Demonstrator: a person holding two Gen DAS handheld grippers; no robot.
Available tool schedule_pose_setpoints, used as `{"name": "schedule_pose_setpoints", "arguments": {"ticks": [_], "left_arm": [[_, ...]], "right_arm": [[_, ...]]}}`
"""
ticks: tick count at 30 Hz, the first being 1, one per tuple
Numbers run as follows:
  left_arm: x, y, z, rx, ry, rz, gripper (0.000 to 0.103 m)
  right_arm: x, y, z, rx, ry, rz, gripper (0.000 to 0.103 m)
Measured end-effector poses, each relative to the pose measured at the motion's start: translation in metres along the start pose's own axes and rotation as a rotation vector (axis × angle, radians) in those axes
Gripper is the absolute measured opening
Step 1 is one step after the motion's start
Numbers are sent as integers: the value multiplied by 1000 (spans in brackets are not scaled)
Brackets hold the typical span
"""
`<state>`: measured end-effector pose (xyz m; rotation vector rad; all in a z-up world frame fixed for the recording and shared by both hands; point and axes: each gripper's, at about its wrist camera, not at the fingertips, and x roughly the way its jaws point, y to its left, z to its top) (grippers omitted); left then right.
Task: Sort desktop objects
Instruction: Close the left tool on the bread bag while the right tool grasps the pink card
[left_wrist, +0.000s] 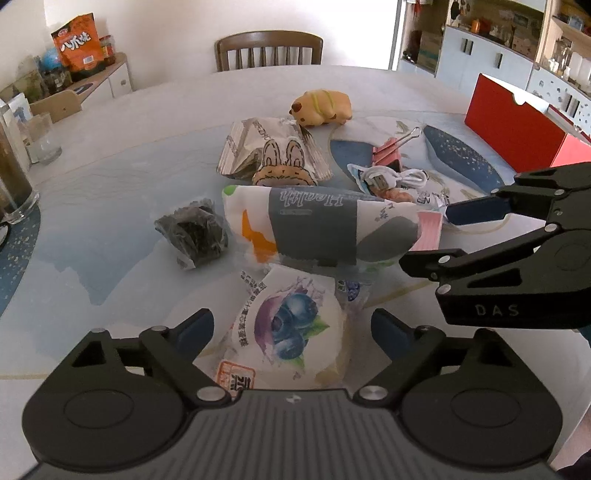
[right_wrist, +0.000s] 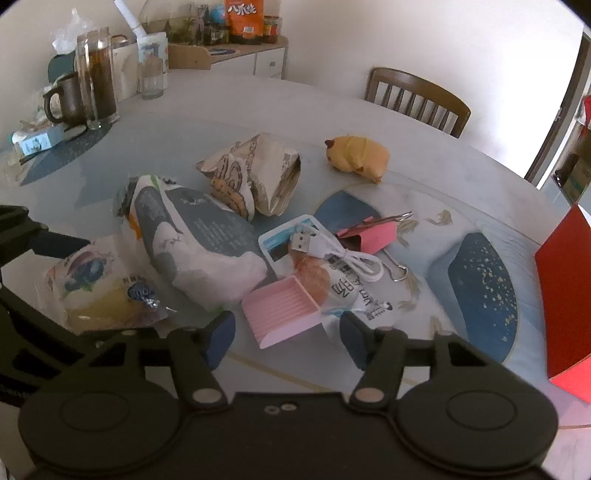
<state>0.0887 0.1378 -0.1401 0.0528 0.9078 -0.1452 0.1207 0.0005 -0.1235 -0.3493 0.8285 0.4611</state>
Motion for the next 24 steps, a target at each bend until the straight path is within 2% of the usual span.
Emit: {"name": "schedule_pose_setpoints", "arguments": {"ticks": [4,9,10,12,16,19,21,24], "left_arm": [[2,0,1,8,6,-7,86],[4,0,2,24,12,-20,74],[4,1,2,28,11,-23,73],[4,2,3,32,10,-31,69],[5,4,4,39,10,-42,68],[5,6,5,41,10,-48,68],[5,7,5,43,10,-53,68],[6,9,5,48,10,-59,68]], "right_arm": [[2,2,2,-15,0,-11,54],[4,6,1,-56,9,-33,47],[5,7,1,-62,11,-37,45],[7,6,2,-59,25,-34,29],[7,6,3,-57,34,-41,21],[6,6,5,-55,34,-41,22],[4,5,6,-44,27,-40,30],[3,3,10,-18,24,-32,33]]}}
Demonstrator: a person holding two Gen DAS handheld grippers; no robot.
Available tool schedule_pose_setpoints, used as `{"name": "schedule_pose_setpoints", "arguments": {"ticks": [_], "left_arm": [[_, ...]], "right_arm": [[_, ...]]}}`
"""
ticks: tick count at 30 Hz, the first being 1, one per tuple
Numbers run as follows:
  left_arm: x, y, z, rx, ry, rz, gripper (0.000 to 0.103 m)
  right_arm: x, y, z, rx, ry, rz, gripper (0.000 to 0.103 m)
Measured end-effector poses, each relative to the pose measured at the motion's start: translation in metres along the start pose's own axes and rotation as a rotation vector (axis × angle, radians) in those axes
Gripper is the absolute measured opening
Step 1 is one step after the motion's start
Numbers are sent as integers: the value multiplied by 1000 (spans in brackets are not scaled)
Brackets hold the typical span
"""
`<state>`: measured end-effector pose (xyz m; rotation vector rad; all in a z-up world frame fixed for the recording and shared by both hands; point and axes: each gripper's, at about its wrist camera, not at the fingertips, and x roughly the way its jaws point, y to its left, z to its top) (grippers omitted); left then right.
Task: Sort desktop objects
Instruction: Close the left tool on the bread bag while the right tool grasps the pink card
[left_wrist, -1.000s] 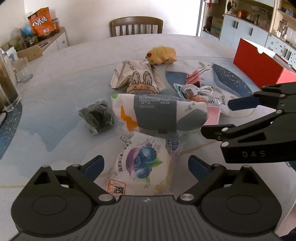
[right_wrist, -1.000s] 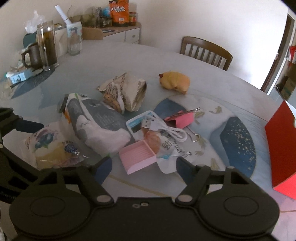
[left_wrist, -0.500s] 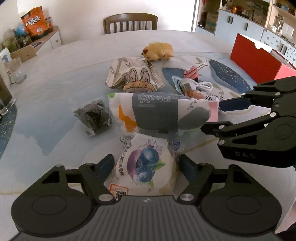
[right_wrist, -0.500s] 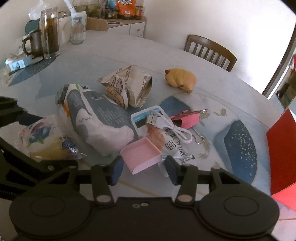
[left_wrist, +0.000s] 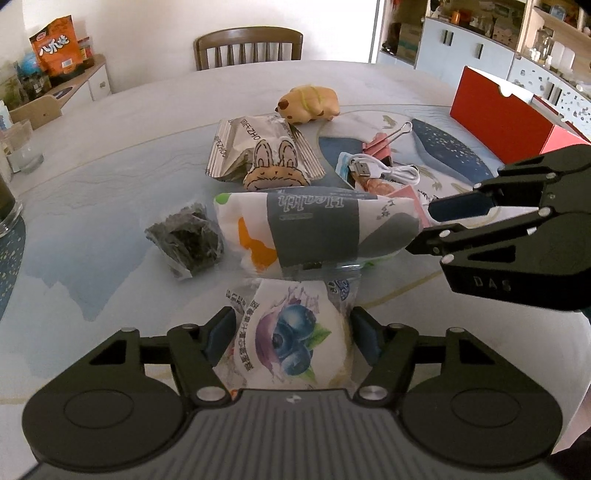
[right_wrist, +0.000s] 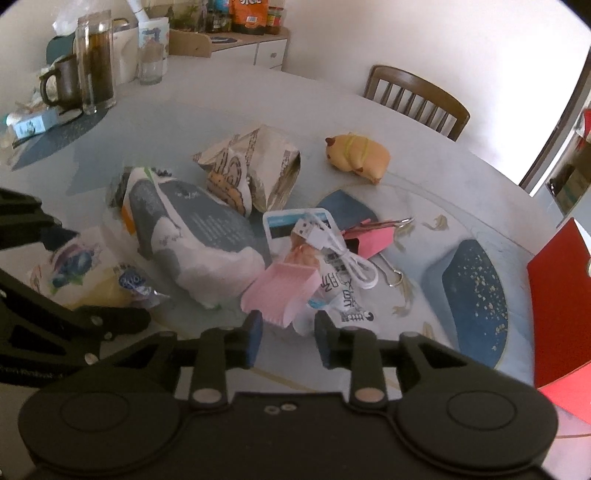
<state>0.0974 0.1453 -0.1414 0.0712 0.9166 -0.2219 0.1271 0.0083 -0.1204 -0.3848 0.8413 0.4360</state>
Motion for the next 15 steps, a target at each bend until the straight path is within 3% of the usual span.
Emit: {"name": "schedule_pose_setpoints", "arguments": {"ticks": [3,7,11,15], "left_arm": [[0,1,0,5,0,-4,68],[0,2,0,7,-3,-8,68],[0,4,0,10,-7,-12,68],[0,4,0,5,-6,-14,68]], "right_arm": [[0,0,3,18,-2,19,43],[6,2,6,26,7,0,44],[10,-1,8,50,10,0,38],[10,-5,8,74,5,3,24]]}}
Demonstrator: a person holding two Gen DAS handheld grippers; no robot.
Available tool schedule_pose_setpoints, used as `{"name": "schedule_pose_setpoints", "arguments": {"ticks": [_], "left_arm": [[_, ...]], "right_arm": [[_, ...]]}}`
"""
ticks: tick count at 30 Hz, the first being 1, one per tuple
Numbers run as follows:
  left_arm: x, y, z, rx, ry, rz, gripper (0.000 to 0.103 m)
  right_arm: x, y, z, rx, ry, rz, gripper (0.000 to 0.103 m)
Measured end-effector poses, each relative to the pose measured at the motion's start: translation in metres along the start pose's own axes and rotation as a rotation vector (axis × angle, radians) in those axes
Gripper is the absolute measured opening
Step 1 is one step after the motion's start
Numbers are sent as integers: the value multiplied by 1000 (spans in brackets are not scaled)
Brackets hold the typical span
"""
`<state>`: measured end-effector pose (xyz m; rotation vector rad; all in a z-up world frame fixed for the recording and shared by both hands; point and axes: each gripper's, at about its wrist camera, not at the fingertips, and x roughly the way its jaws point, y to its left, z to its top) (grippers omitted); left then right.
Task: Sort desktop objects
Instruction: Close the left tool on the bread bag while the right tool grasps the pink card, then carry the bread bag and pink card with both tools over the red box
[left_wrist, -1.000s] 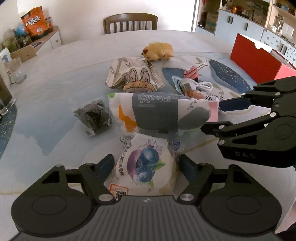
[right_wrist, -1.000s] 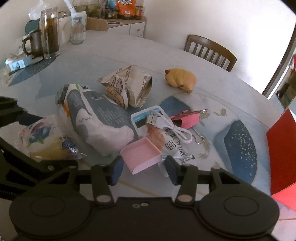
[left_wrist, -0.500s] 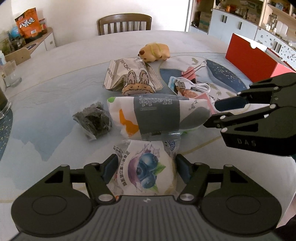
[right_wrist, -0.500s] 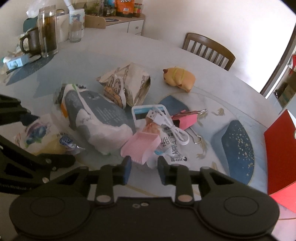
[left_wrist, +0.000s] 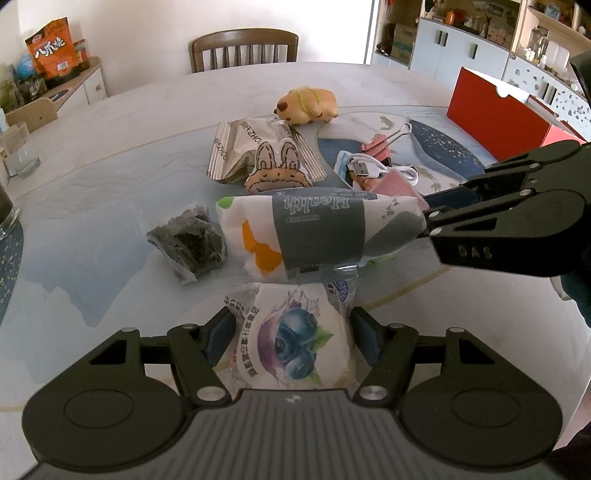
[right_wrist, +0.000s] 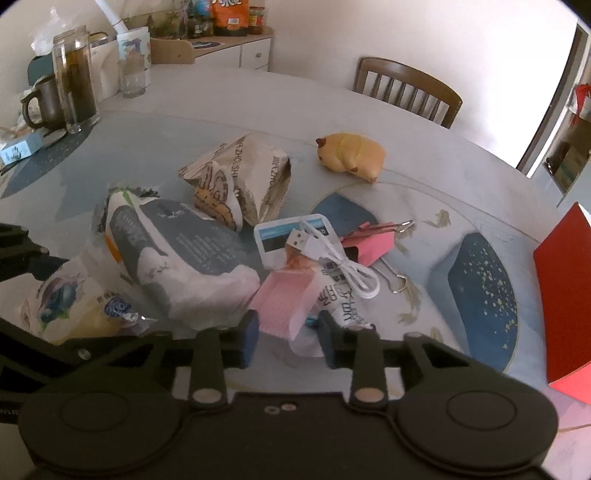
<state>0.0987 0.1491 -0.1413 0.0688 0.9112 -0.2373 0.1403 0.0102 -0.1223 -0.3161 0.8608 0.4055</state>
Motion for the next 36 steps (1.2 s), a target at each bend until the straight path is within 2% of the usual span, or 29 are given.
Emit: {"name": "schedule_pose_setpoints", "arguments": {"ticks": [4,6,7,13,16,22,24,36], "left_arm": [[1,-1,1,-2,3,6,66],[0,-1,1,-9,6,9,66],[0,-1,1,-12,7,11,66],[-3,-5,1,-25,13,38,65],[-6,-6,1,-27,15,56,64],[-12,-10,2,-47,19,78,57],[-15,-10,4,-60,18,78,54],[-45,-36,23,-89,-7,57,53]], "right_arm": [[-2,-6,1,25,-2,2,15],[-5,-8,0,32,-14,9,5],[-6,-8,0,30,-19,10,4],[-8,-11,1,2,-27,30,4],[-5,-13,3,-7,-33,43,10],[-6,-13,4,-31,-58,86,6],[-9,-14,4,-34,-64,100,6],[-37,-45,-4,-3,-78,127,6]]}}
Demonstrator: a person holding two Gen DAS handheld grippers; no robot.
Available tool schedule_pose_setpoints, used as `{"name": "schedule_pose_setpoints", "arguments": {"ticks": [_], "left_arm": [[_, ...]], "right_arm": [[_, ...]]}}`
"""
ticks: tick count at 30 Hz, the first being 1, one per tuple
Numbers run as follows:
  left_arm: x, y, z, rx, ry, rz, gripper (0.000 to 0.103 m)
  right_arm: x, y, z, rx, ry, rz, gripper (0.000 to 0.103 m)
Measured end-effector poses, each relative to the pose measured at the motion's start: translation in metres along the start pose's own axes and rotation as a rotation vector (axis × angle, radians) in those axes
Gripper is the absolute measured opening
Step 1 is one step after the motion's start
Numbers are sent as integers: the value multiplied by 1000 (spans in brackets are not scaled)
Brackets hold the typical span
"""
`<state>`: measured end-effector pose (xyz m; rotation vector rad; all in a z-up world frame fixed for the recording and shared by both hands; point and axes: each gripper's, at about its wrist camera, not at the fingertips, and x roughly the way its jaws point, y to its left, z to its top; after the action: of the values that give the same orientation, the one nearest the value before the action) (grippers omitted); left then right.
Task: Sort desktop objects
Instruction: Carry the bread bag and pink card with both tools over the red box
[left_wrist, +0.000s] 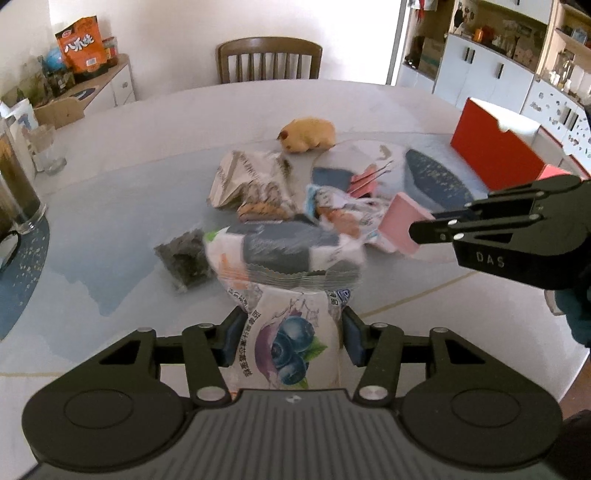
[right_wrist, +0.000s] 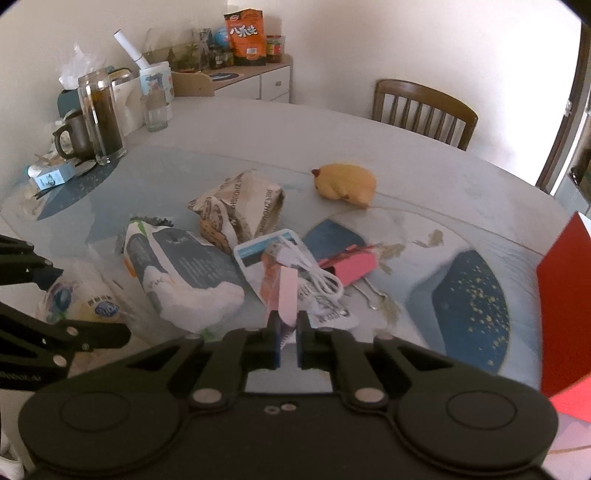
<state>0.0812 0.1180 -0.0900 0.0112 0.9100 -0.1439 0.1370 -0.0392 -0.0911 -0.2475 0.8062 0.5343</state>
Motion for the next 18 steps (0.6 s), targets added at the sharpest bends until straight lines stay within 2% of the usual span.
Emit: {"name": "schedule_pose_setpoints", "arguments": {"ticks": [7,18], "left_arm": [[-19,-36,20,29,-46,-32,53],[-21,-106,48,96,-100,-74,53]], "right_arm": [[-29,-27,-6,34,-16,-2,6],[-82,-89,-20,117,-69,-47,6]]}}
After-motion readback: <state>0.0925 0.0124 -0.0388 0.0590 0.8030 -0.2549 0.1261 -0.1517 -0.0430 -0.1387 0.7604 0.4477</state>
